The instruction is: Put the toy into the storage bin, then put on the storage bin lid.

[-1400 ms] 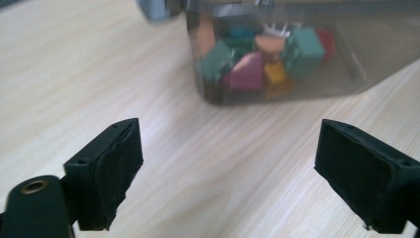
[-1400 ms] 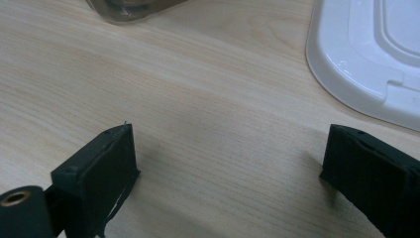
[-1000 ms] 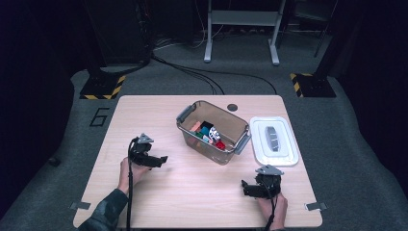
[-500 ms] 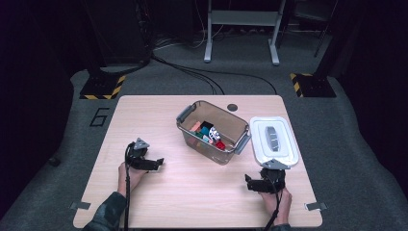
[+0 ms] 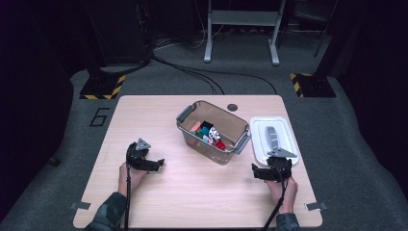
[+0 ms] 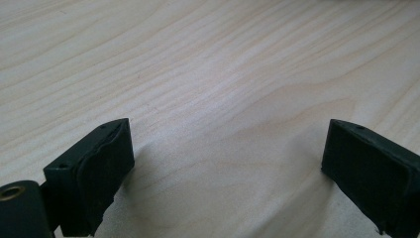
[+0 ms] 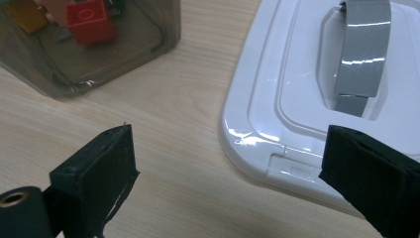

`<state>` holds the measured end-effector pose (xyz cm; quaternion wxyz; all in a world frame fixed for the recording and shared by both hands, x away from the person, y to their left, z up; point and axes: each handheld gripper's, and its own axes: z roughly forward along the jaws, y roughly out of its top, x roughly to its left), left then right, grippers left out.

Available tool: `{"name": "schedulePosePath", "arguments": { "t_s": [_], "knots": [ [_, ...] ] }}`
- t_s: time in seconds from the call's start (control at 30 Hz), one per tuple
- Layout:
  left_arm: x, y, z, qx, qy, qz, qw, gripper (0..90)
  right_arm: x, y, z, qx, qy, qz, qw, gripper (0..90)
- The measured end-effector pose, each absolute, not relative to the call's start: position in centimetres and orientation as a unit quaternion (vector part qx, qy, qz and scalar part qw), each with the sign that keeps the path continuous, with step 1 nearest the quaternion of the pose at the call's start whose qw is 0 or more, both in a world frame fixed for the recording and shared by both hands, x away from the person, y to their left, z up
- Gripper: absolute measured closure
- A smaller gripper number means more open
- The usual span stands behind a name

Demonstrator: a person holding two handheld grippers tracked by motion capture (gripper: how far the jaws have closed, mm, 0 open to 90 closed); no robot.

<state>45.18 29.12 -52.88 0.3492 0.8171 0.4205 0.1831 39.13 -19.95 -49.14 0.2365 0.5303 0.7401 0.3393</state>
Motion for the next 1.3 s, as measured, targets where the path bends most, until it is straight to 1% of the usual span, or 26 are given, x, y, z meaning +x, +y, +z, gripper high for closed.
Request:
{"name": "schedulePosePath", "arguments": {
  "t_s": [0.27,0.53,0.67,0.77,0.8,0.87,0.9,0.97,1.0,1.03,1.1,1.13,1.17,1.23,1.27,1.3],
  "knots": [
    [45.2,29.1,-52.9,0.819,0.418,0.181,0.349,5.6,40.5,-20.9,-48.7,0.536,0.743,0.323,0.240,5.8],
    [45.2,29.0,-53.0,0.815,0.419,0.183,0.356,5.6,42.7,-22.5,-48.3,0.551,0.732,0.323,0.239,6.0],
    [45.2,29.1,-52.9,0.821,0.414,0.179,0.351,5.5,44.4,-23.4,-48.6,0.573,0.721,0.309,0.238,9.4],
    [45.2,29.1,-52.9,0.821,0.414,0.178,0.351,5.5,45.4,-23.5,-48.8,0.579,0.715,0.310,0.239,15.9],
    [45.2,29.1,-52.9,0.821,0.414,0.178,0.351,5.5,45.4,-23.5,-48.8,0.579,0.715,0.310,0.239,15.9],
    [45.2,29.1,-52.8,0.824,0.410,0.177,0.348,5.5,46.3,-23.4,-49.0,0.577,0.715,0.307,0.251,23.8],
    [45.2,29.1,-52.8,0.824,0.409,0.177,0.349,5.5,47.2,-23.3,-49.2,0.583,0.711,0.304,0.249,31.4],
    [45.2,29.1,-52.8,0.824,0.409,0.177,0.349,5.5,47.8,-23.2,-49.2,0.589,0.704,0.302,0.256,38.4],
    [45.2,29.1,-52.8,0.824,0.409,0.177,0.349,5.5,47.8,-23.2,-49.2,0.589,0.704,0.302,0.256,38.4],
    [45.2,29.1,-52.9,0.824,0.408,0.177,0.350,5.5,48.7,-23.2,-49.3,0.595,0.701,0.295,0.259,44.6],
    [45.2,29.1,-52.8,0.825,0.408,0.177,0.349,5.5,49.1,-23.2,-49.3,0.601,0.696,0.294,0.260,50.0],
    [45.2,29.1,-52.8,0.825,0.408,0.177,0.349,5.5,49.1,-23.2,-49.3,0.601,0.696,0.294,0.260,50.0],
    [45.2,29.1,-52.9,0.824,0.408,0.177,0.350,5.5,49.4,-23.1,-49.4,0.599,0.695,0.288,0.275,56.5],
    [45.2,29.1,-52.9,0.823,0.409,0.179,0.351,5.5,49.5,-23.1,-49.7,0.601,0.696,0.283,0.274,59.5],
    [45.2,29.1,-52.9,0.823,0.409,0.179,0.351,5.5,49.5,-23.1,-49.7,0.601,0.696,0.283,0.274,59.5],
    [45.2,29.1,-52.9,0.825,0.406,0.178,0.350,5.4,49.6,-23.3,-49.9,0.606,0.692,0.283,0.271,64.1]
  ]
}}
